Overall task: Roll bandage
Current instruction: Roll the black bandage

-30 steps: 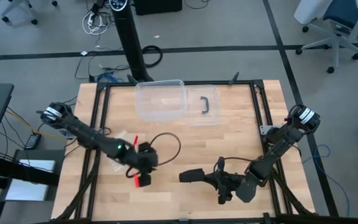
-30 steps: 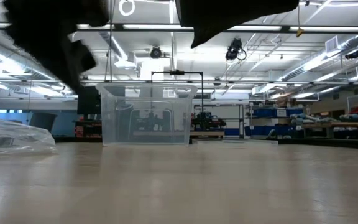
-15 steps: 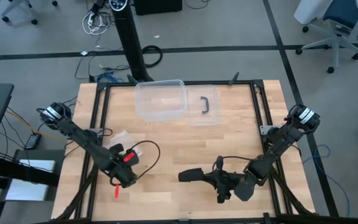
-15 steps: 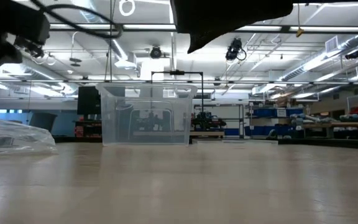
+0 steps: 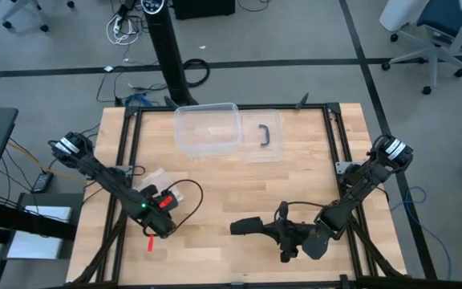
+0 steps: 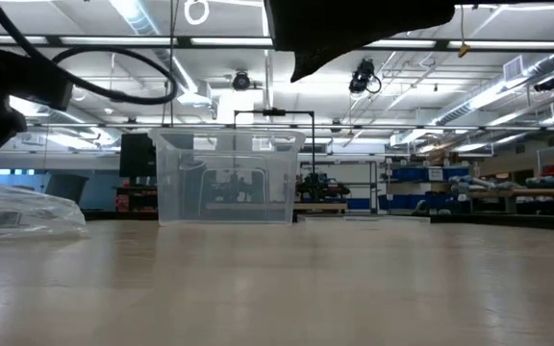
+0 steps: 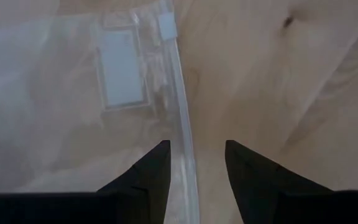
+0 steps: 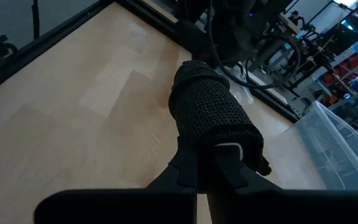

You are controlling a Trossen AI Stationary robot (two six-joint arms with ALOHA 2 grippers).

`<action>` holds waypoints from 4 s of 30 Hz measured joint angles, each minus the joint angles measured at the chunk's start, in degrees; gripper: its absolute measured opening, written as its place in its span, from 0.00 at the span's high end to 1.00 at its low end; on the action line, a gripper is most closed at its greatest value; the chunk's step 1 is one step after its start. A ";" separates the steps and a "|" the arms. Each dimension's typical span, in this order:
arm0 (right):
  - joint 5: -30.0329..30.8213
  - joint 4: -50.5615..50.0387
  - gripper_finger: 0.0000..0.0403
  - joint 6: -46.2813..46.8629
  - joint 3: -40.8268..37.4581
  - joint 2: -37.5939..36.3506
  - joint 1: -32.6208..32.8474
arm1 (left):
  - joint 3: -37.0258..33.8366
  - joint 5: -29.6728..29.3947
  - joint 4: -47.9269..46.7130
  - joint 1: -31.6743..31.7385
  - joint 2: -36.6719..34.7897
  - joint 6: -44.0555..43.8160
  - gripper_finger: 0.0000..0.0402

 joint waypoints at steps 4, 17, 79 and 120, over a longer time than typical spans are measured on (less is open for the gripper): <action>0.00 -0.02 0.99 0.00 0.00 0.00 0.00 | -2.32 -0.28 2.13 0.00 0.00 -0.03 0.61; 0.02 -0.20 0.99 0.00 0.00 0.00 0.00 | -6.67 -1.75 4.99 0.04 -0.16 -1.49 0.74; -0.55 -0.66 0.99 0.32 0.00 0.00 0.00 | 0.56 -1.40 23.06 3.19 8.81 15.18 0.90; -8.31 -2.07 0.99 7.70 -0.04 0.00 -8.08 | 8.56 -13.86 43.74 11.46 8.96 29.80 1.00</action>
